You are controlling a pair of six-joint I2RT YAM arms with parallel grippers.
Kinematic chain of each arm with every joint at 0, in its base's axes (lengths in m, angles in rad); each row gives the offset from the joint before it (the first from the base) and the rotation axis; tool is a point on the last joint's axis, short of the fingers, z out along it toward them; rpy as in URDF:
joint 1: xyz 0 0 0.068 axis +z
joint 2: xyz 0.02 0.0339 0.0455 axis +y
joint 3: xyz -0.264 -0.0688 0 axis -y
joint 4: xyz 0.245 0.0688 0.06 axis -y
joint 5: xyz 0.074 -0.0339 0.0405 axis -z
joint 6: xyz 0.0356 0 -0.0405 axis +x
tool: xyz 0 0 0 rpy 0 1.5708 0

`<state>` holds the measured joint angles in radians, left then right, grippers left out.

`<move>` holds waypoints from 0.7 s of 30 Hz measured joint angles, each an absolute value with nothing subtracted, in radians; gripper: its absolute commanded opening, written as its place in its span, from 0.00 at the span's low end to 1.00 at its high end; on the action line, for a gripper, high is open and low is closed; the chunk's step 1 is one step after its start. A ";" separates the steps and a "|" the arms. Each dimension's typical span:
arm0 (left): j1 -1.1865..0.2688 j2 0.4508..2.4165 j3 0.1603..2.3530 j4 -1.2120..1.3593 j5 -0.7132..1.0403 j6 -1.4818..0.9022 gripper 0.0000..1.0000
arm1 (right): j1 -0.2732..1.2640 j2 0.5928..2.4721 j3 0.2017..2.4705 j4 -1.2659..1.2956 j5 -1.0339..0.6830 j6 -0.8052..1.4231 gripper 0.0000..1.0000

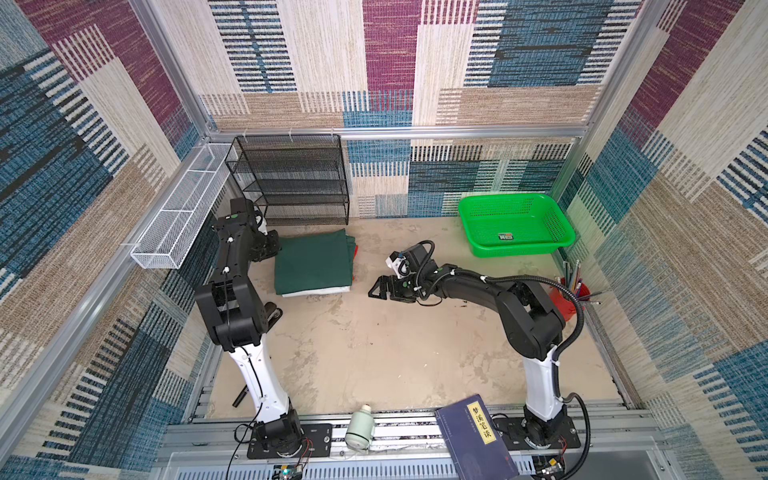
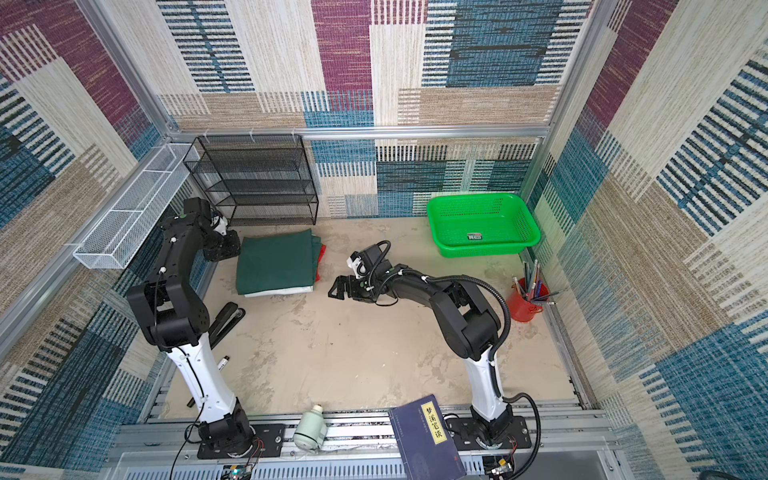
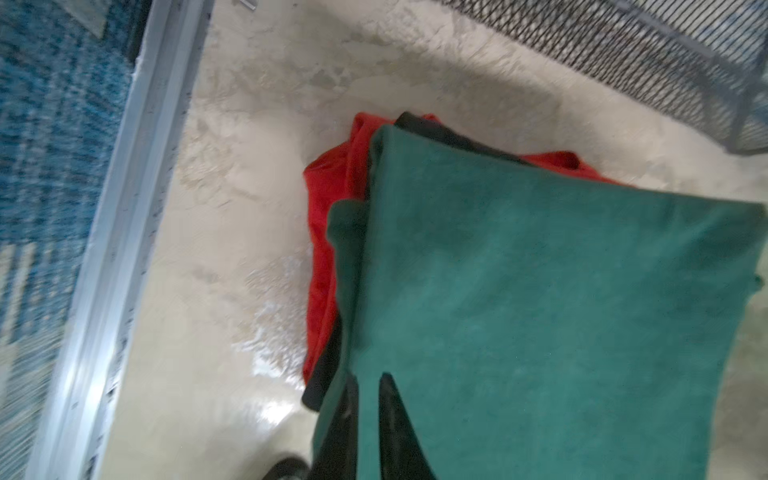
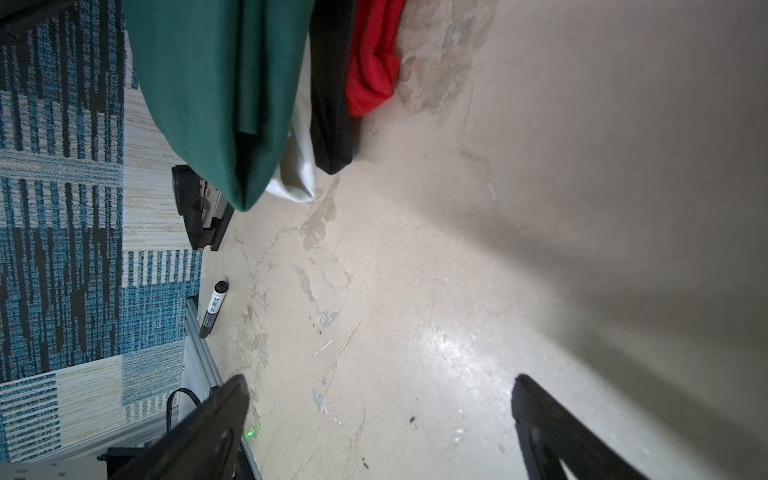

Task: Fold and stack the t-shirts
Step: 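Lower the held green shirt onto the stack with the left gripper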

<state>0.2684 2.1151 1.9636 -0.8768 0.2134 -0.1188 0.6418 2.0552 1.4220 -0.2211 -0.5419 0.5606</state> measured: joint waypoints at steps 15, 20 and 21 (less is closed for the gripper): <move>0.271 2.267 1.980 -0.619 0.333 -0.270 0.12 | 0.642 2.084 1.427 -0.214 -0.551 0.567 0.99; 0.272 2.270 1.926 -0.566 0.305 -0.292 0.13 | 0.642 2.091 1.431 -0.215 -0.560 0.567 0.99; 0.273 2.269 1.914 -0.555 0.292 -0.295 0.13 | 0.642 2.091 1.431 -0.215 -0.562 0.567 0.99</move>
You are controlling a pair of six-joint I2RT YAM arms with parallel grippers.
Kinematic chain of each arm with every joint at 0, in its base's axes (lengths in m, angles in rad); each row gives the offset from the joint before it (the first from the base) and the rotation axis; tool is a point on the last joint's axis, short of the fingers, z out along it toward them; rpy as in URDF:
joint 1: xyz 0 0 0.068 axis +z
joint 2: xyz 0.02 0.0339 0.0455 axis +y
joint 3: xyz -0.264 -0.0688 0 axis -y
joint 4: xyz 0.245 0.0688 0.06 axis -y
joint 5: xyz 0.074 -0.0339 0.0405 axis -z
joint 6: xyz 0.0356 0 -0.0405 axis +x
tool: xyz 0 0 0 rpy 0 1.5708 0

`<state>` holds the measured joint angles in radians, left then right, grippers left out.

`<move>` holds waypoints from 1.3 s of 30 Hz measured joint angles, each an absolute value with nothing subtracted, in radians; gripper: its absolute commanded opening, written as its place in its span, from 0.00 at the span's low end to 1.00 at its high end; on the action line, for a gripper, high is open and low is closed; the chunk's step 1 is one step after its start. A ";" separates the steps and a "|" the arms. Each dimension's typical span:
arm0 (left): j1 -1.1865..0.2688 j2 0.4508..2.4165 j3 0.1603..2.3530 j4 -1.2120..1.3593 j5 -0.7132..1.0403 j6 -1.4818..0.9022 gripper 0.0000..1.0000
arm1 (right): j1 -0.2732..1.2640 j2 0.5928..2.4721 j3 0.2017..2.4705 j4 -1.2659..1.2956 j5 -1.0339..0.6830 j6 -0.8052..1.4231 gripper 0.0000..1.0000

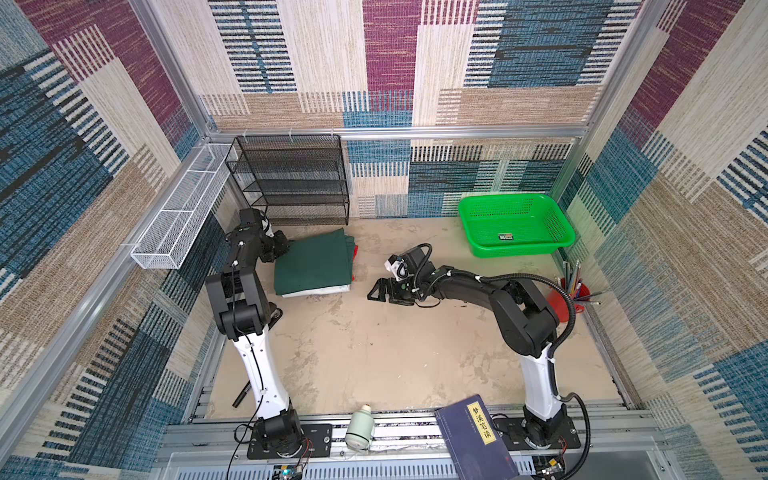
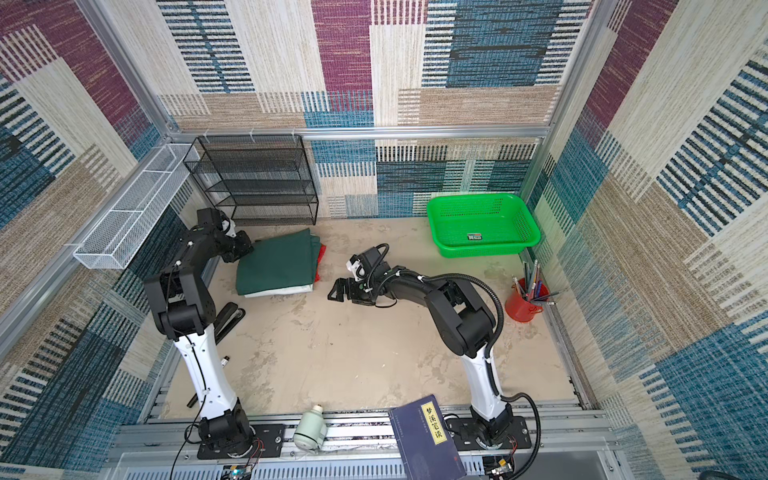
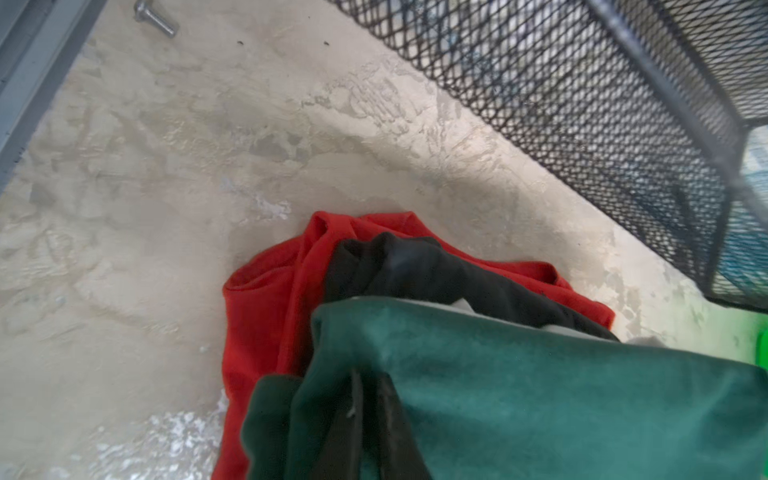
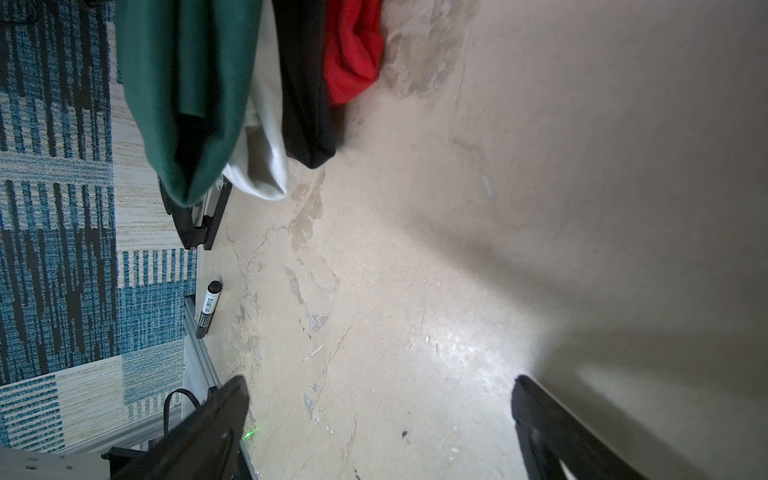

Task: Fold and stack the t-shirts
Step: 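Lower the held green shirt onto the stack with the left gripper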

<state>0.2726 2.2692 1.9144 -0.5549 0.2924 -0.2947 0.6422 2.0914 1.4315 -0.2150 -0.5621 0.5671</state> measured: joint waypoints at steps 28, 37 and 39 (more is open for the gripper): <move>0.266 1.803 1.161 -0.125 0.258 -0.473 0.19 | 0.642 1.941 1.298 -0.205 -0.567 0.541 0.99; 0.281 1.705 1.077 -0.019 0.134 -0.467 0.21 | 0.642 1.938 1.316 -0.206 -0.568 0.537 0.99; 0.290 1.699 1.078 -0.019 0.117 -0.464 0.19 | 0.642 1.924 1.299 -0.207 -0.568 0.537 0.99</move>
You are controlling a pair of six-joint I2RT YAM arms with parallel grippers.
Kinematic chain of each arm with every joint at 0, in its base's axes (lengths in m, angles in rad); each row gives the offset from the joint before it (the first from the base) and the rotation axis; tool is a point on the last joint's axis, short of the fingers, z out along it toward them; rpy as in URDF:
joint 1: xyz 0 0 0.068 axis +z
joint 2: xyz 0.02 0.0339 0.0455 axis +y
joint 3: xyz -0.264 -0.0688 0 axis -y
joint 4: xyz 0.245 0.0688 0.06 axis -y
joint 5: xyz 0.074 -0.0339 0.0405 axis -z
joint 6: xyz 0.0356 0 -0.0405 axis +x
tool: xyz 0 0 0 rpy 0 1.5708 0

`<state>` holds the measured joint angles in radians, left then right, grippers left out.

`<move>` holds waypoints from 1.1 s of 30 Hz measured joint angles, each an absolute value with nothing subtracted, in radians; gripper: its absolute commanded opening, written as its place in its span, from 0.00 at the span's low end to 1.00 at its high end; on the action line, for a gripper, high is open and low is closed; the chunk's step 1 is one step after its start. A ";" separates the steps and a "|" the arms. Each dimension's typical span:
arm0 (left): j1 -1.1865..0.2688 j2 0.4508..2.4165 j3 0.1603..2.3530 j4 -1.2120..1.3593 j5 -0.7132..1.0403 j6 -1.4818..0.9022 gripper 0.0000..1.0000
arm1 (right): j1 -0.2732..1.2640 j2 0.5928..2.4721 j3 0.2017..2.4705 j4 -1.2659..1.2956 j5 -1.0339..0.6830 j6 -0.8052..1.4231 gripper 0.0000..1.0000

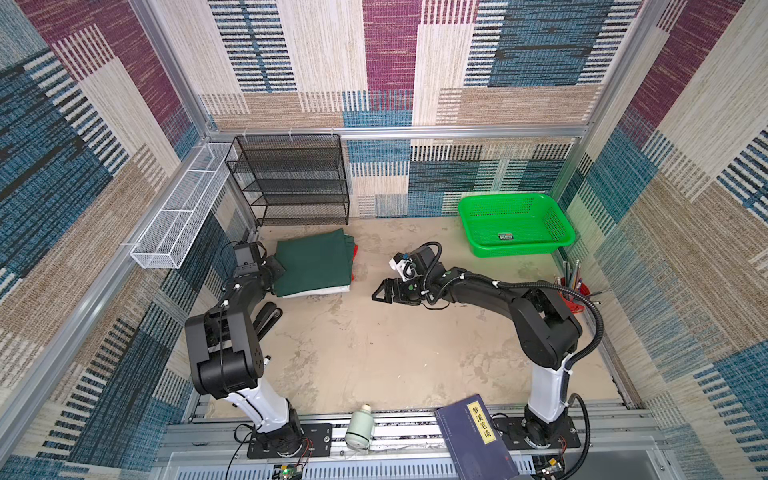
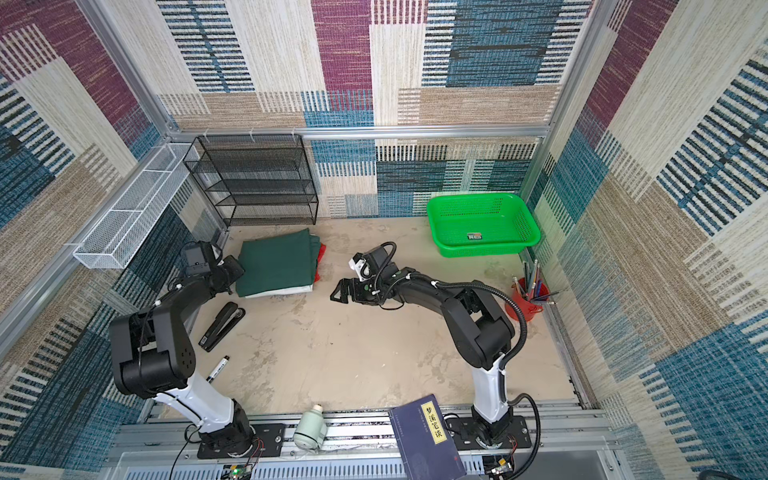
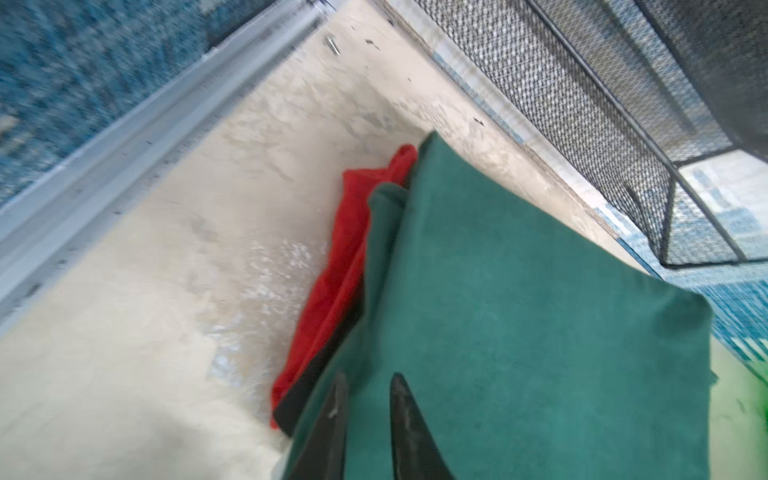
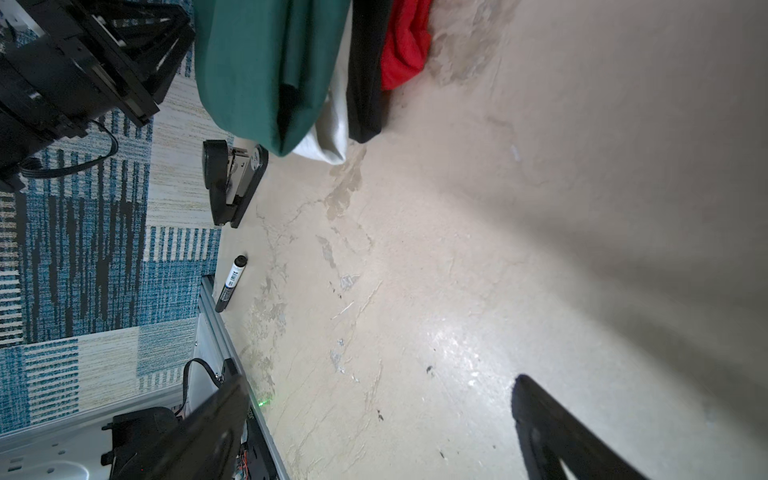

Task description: Fold and stack the t-shirts

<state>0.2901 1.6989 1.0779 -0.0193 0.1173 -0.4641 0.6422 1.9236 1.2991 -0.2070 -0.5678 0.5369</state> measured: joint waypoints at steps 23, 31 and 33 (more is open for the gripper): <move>0.292 1.618 0.983 -0.174 0.154 -0.526 0.09 | 0.643 1.852 1.243 -0.205 -0.553 0.537 0.99; 0.248 1.588 1.110 -0.234 0.185 -0.467 0.12 | 0.642 1.936 1.453 -0.258 -0.527 0.498 0.99; 0.202 1.659 1.217 -0.236 0.245 -0.458 0.12 | 0.642 1.966 1.509 -0.265 -0.522 0.490 0.99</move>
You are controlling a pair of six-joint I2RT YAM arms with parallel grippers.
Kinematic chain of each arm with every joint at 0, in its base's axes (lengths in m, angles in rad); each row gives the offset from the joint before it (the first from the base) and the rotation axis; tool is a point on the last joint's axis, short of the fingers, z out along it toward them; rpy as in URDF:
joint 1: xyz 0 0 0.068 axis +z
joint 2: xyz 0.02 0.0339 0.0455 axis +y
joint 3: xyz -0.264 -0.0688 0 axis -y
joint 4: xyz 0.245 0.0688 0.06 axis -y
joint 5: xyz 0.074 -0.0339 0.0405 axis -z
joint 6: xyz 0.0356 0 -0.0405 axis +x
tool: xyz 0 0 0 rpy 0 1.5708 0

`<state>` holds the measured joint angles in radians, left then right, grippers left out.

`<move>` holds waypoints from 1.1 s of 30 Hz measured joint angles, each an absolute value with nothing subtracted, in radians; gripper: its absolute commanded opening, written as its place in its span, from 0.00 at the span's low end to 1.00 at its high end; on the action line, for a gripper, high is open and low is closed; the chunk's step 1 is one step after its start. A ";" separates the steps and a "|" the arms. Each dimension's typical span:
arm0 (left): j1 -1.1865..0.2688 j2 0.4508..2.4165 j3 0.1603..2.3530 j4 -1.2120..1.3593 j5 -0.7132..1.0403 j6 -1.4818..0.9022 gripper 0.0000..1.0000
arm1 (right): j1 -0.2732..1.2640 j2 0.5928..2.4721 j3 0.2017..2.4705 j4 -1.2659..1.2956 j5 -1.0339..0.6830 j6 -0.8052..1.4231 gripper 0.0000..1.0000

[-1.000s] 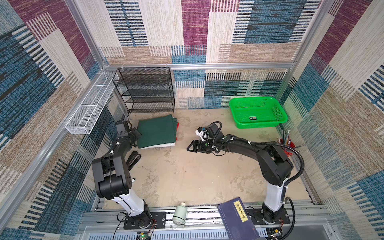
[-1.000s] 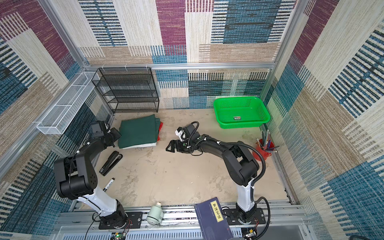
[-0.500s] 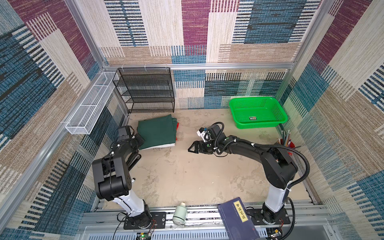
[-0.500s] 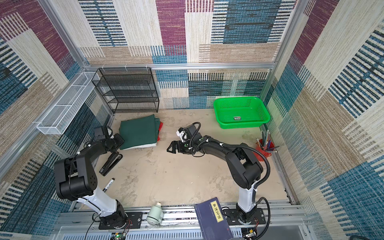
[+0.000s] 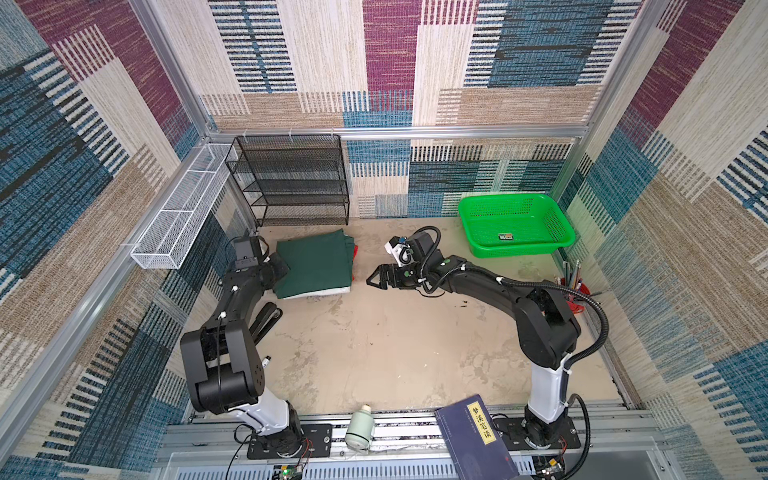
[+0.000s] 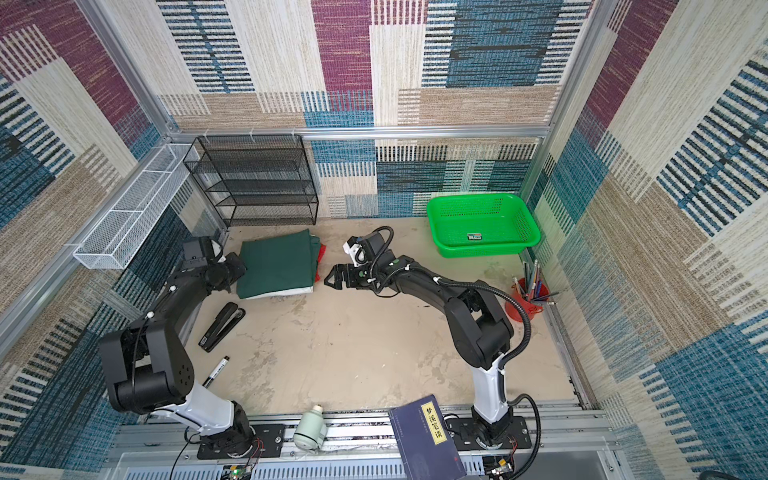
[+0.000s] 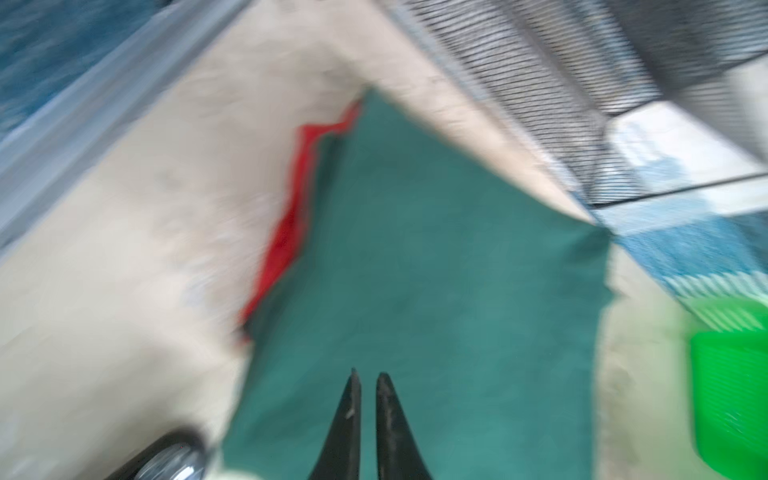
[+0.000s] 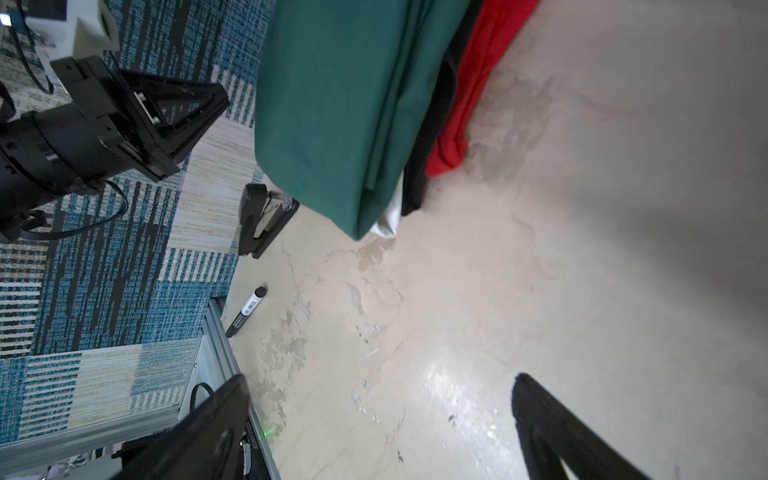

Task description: Fold and stack the t-shirts

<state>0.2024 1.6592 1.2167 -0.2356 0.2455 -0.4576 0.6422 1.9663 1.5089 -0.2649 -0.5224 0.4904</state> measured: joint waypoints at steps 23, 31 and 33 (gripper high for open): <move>-0.120 2.286 1.775 -0.199 0.369 -0.594 0.10 | 0.643 1.954 1.427 -0.286 -0.531 0.496 0.99; -0.122 2.280 1.804 -0.250 0.387 -0.564 0.09 | 0.643 1.934 1.399 -0.286 -0.530 0.508 0.99; -0.123 2.239 1.788 -0.267 0.403 -0.546 0.09 | 0.643 1.920 1.396 -0.284 -0.530 0.509 0.99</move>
<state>-0.1226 2.2395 1.7882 -0.2672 0.4030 -0.5461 0.6430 1.9198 1.3956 -0.2844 -0.5297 0.5087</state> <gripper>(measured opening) 0.090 0.988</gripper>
